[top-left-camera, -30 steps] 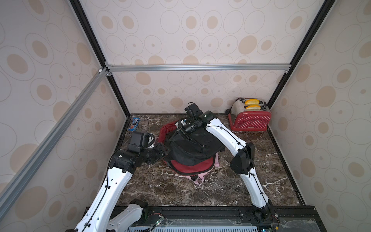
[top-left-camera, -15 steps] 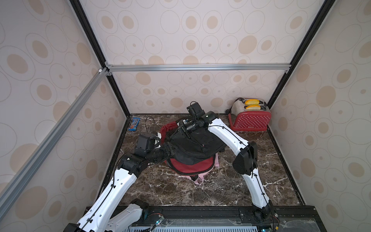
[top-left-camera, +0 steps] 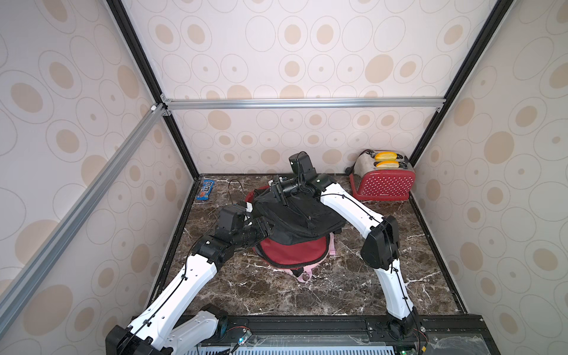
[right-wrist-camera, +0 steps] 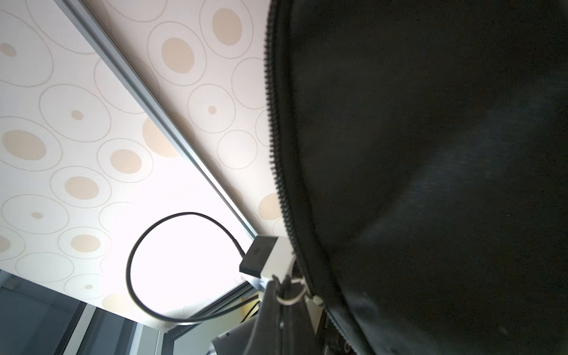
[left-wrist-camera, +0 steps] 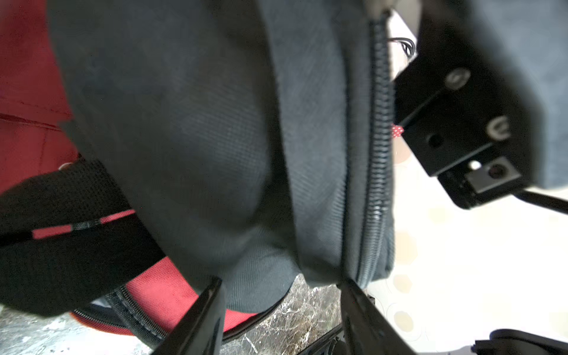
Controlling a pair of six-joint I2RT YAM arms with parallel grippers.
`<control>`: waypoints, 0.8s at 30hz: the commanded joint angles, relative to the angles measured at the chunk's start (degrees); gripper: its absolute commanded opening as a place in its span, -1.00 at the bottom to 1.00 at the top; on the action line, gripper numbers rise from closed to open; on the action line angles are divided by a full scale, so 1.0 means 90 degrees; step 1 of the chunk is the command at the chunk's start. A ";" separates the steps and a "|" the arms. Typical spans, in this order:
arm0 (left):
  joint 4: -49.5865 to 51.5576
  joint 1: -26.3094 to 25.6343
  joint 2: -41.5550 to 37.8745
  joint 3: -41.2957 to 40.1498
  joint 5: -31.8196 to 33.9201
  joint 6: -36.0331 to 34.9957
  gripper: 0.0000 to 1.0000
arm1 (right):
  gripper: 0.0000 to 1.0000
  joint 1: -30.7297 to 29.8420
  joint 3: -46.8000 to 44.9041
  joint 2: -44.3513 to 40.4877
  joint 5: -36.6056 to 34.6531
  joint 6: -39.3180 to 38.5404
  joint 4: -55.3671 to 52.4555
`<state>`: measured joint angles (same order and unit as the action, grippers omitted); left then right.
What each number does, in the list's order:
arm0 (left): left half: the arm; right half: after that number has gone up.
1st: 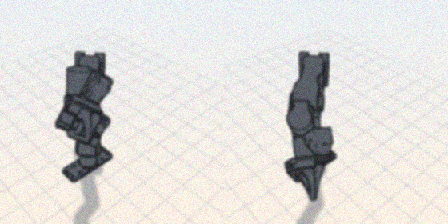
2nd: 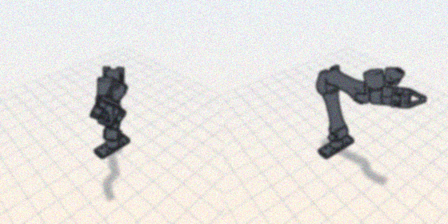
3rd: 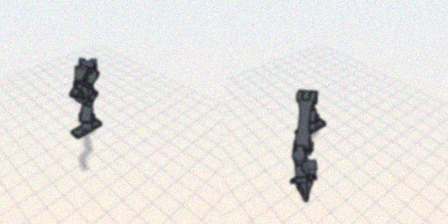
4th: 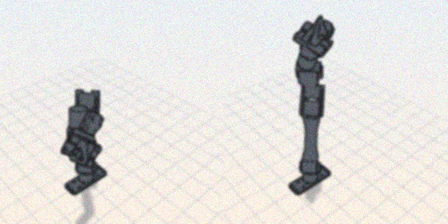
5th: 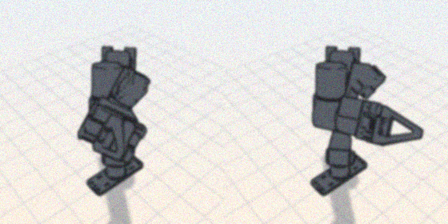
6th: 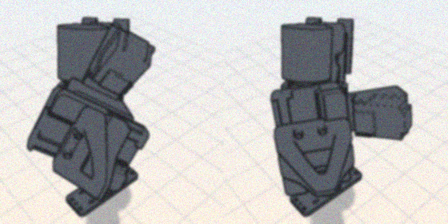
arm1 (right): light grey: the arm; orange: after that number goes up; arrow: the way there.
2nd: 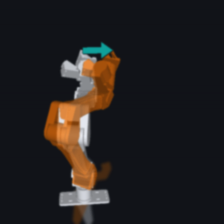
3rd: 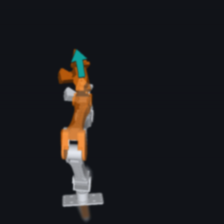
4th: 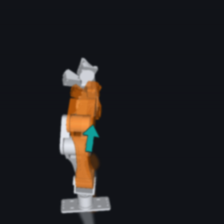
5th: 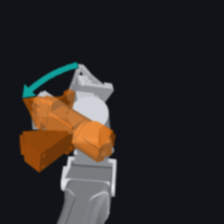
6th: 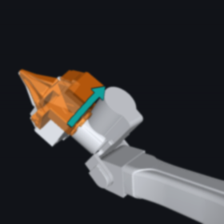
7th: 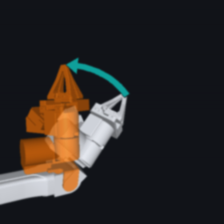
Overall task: Zip up the backpack
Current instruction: Zip the zipper on the backpack.
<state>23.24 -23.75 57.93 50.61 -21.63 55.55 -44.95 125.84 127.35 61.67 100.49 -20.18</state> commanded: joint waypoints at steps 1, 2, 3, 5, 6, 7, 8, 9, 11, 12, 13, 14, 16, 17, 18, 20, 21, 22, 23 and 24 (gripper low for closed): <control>-0.0513 -0.0040 -0.0002 -0.0007 0.0161 0.0189 0.23 | -1.00 -0.0085 -0.0202 -0.0246 0.0107 0.0374 0.0770; -0.0594 -0.0055 0.0006 -0.0019 0.0139 0.0209 0.23 | -1.00 -0.0109 -0.0231 -0.0244 0.0106 0.0412 0.0818; -0.0580 -0.0074 -0.0003 -0.0009 0.0154 0.0231 0.23 | -1.00 -0.0114 -0.0261 -0.0244 0.0104 0.0441 0.0873; -0.0682 -0.0127 -0.0110 -0.0056 0.0142 0.0267 0.23 | -1.00 -0.0148 -0.0277 -0.0221 0.0092 0.0492 0.0912; -0.0667 -0.0153 -0.0154 -0.0043 0.0146 0.0273 0.23 | -1.00 -0.0149 -0.0305 -0.0222 0.0085 0.0523 0.0975; -0.0633 -0.0188 -0.0201 -0.0022 0.0144 0.0249 0.23 | -1.00 -0.0146 -0.0324 -0.0213 0.0089 0.0536 0.0966; -0.0498 -0.0228 -0.0239 0.0028 0.0206 0.0216 0.23 | -1.00 -0.0155 -0.0369 -0.0219 0.0077 0.0561 0.1004; -0.0400 -0.0245 -0.0254 0.0050 0.0248 0.0205 0.23 | -1.00 -0.0159 -0.0388 -0.0211 0.0072 0.0604 0.1059; -0.0351 -0.0264 -0.0255 -0.0036 0.0291 0.0214 0.24 | -1.00 -0.0158 -0.0389 -0.0173 0.0048 0.0740 0.1219; -0.0338 -0.0269 -0.0231 -0.0094 0.0329 0.0215 0.24 | -1.00 -0.0162 -0.0344 -0.0144 0.0043 0.0767 0.1236; -0.0363 -0.0275 -0.0195 -0.0147 0.0361 0.0205 0.24 | -1.00 -0.0178 -0.0282 -0.0114 0.0042 0.0792 0.1230; -0.0333 -0.0267 -0.0146 -0.0155 0.0420 0.0164 0.25 | -1.00 -0.0184 -0.0245 -0.0094 0.0034 0.0803 0.1205; -0.0335 -0.0267 -0.0083 -0.0173 0.0567 0.0137 0.25 | -1.00 -0.0217 -0.0232 -0.0097 0.0033 0.0817 0.1201; -0.0391 -0.0274 -0.0023 -0.0175 0.0617 0.0132 0.26 | -1.00 -0.0238 -0.0237 -0.0097 0.0040 0.0820 0.1188; -0.0387 -0.0276 0.0043 -0.0148 0.0673 0.0137 0.26 | -1.00 -0.0265 -0.0266 -0.0097 0.0041 0.0852 0.1235; -0.0365 -0.0281 0.0161 -0.0116 0.0819 0.0124 0.26 | -1.00 -0.0317 -0.0336 -0.0113 0.0042 0.0866 0.1262; -0.0387 -0.0278 0.0186 -0.0125 0.0887 0.0136 0.26 | -1.00 -0.0345 -0.0384 -0.0137 0.0026 0.0898 0.1320; -0.0408 -0.0275 0.0205 -0.0126 0.0941 0.0144 0.26 | -1.00 -0.0379 -0.0465 -0.0170 0.0032 0.0905 0.1337; -0.0396 -0.0279 0.0213 -0.0117 0.1007 0.0136 0.26 | -1.00 -0.0419 -0.0570 -0.0223 0.0024 0.0918 0.1350; -0.0394 -0.0274 0.0194 -0.0108 0.1037 0.0128 0.26 | -1.00 -0.0443 -0.0693 -0.0267 0.0004 0.0933 0.1416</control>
<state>19.81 -25.82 59.29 49.25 -15.14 57.19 -46.96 121.27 127.33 60.36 108.18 -11.16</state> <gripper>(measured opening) 0.629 0.045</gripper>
